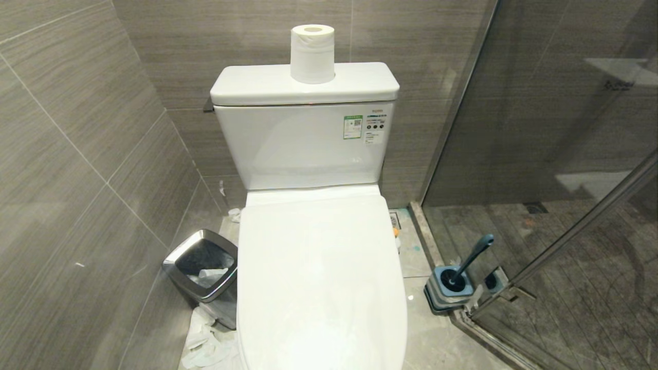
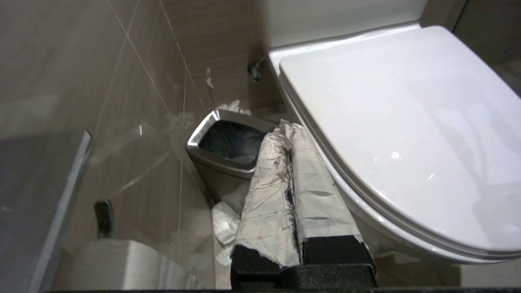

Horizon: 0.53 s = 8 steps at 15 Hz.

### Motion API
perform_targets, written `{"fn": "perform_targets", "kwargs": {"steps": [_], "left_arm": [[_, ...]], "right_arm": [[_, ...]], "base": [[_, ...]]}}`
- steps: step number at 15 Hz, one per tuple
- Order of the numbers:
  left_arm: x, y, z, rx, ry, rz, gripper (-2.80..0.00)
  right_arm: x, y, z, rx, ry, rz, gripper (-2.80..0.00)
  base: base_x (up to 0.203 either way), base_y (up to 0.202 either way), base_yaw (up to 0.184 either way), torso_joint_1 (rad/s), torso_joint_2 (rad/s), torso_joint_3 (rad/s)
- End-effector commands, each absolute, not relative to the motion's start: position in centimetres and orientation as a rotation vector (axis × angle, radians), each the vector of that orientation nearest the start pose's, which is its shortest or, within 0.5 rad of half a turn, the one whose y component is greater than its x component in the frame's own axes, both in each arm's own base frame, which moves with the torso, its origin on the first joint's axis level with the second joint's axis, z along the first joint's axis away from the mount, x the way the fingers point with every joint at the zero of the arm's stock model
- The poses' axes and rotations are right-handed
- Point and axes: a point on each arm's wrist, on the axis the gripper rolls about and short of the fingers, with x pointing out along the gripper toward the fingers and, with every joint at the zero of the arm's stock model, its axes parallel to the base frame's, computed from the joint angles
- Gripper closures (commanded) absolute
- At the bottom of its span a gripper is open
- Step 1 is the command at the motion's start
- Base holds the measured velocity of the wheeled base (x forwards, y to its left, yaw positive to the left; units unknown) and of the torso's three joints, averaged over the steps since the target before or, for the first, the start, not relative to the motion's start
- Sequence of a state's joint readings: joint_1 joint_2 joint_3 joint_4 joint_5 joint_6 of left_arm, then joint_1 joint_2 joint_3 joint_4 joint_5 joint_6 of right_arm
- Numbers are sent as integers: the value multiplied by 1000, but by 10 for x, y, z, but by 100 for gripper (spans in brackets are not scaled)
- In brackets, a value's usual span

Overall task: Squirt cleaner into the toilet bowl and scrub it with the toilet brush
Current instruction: Use the left hand to lift the toilet lid slightly

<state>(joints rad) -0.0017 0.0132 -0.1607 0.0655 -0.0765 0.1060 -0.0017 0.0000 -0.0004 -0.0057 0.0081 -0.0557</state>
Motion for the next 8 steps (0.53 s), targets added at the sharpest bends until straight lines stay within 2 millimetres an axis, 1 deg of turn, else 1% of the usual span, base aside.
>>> {"fn": "perform_targets", "kwargs": {"steps": [1, 2, 4, 7, 8], "left_arm": [[-39, -2, 142, 126, -94, -80, 0], [-36, -2, 156, 129, -76, -83, 0], [-23, -2, 189, 132, -33, -93, 0], [16, -2, 249, 132, 42, -109, 0], [30, -3, 265, 131, 64, -116, 0]], "right_arm": [[-23, 0, 76, -57, -5, 6, 0], [-23, 0, 76, -57, -5, 7, 0], [-23, 0, 76, -57, -5, 7, 0], [-23, 0, 76, -57, -5, 7, 0], [-23, 0, 76, -57, -5, 6, 0]], "base": [[0, 0, 0, 0, 0, 0], [0, 0, 0, 0, 0, 0], [0, 0, 0, 0, 0, 0], [0, 0, 0, 0, 0, 0], [0, 0, 0, 0, 0, 0]]}}
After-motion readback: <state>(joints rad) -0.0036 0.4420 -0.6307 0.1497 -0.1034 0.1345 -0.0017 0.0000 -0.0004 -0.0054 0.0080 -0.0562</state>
